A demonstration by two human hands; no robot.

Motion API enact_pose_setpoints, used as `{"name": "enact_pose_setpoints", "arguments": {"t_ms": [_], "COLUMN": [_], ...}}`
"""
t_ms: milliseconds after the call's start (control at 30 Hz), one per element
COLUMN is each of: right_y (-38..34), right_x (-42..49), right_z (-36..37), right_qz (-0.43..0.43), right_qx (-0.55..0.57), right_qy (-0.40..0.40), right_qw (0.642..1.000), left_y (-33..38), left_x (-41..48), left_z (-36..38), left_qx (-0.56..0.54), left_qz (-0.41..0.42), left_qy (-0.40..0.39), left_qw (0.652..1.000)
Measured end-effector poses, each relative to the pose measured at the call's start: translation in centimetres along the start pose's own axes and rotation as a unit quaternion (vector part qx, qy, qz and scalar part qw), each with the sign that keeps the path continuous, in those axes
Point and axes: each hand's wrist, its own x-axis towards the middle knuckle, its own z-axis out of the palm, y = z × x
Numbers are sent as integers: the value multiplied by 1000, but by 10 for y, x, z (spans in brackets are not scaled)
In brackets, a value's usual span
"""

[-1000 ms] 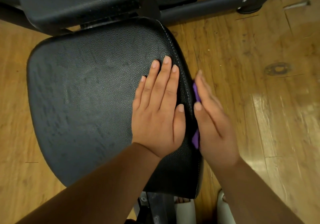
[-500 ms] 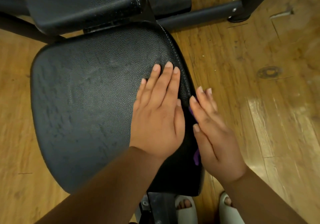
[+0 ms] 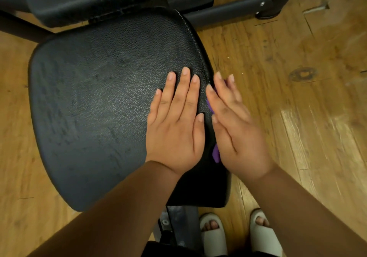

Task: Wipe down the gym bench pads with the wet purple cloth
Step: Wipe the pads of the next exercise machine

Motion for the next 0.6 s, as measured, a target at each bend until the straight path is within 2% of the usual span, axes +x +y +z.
{"name": "enact_pose_setpoints", "arguments": {"t_ms": [100, 267, 467, 600], "right_y": [3, -3, 3, -2], "right_x": [10, -33, 10, -15], "right_z": [-2, 5, 3, 3], "right_qz": [-7, 37, 16, 37], "right_qx": [-5, 17, 28, 32], "right_qy": [0, 22, 19, 13], "right_qw": [1000, 999, 999, 999], "left_y": [0, 1, 0, 0], "left_x": [0, 0, 0, -1], "left_z": [0, 1, 2, 2], "left_qx": [1, 0, 10, 11], "left_qz": [2, 1, 5, 4], "left_qy": [1, 7, 7, 8], "left_qw": [1000, 1000, 1000, 1000]}}
